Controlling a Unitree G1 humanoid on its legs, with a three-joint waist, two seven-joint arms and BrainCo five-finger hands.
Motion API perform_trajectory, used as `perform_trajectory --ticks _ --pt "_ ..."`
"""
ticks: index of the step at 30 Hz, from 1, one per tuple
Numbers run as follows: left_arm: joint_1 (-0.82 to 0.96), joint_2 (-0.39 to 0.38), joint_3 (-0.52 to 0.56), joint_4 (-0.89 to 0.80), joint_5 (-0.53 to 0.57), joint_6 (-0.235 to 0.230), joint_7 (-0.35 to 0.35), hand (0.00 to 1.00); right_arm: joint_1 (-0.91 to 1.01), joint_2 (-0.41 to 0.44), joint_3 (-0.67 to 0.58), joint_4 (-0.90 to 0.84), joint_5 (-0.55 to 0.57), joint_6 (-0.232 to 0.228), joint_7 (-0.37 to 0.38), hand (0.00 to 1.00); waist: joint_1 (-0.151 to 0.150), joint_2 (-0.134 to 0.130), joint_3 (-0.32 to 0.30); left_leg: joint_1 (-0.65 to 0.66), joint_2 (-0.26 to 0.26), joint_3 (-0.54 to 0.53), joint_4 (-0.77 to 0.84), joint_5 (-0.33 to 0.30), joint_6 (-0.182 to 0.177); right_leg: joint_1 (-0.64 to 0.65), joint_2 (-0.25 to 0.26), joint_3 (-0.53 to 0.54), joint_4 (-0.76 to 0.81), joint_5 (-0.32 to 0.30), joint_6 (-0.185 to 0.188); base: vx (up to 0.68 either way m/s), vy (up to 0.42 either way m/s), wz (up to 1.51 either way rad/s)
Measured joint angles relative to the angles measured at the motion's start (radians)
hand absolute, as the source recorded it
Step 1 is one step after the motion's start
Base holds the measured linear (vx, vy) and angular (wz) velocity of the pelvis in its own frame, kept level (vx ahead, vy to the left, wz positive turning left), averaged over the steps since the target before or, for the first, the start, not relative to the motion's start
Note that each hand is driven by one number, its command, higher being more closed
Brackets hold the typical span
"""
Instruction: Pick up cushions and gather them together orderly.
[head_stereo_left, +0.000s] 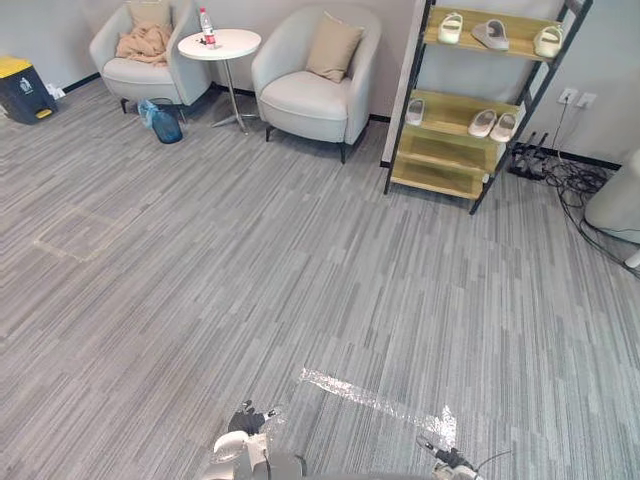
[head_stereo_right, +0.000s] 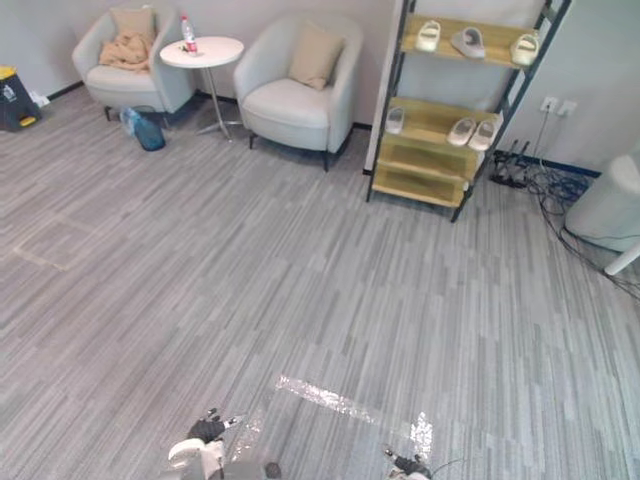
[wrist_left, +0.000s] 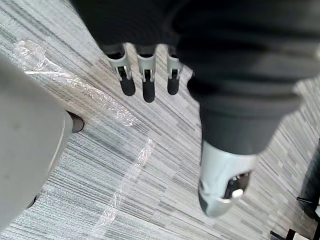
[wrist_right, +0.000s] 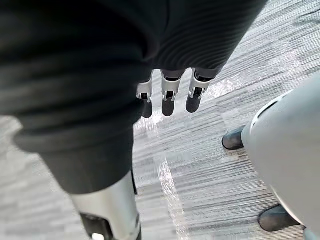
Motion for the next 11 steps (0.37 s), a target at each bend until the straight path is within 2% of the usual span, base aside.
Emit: perform_trajectory --ticks 5,11 --pt "0.019 0.02 0.0 0.031 0.001 0.0 0.0 0.0 0.014 0.004 -0.041 0.004 0.005 -0.001 0.0 0.0 0.001 0.002 -0.021 0.024 -0.015 0.002 -0.044 0.018 0.02 0.005 -0.007 0.014 -0.025 0.003 0.004 -0.01 0.02 -0.05" --pt "0.028 0.029 0.002 0.056 0.008 0.001 0.001 0.0 0.03 0.002 -0.075 0.018 0.013 0.0 -0.001 0.0 0.0 0.001 -0.024 0.051 -0.019 0.003 -0.122 0.068 0.017 0.006 -0.01 0.031 -0.055 0.013 0.017 -0.05 -0.007 -0.03"
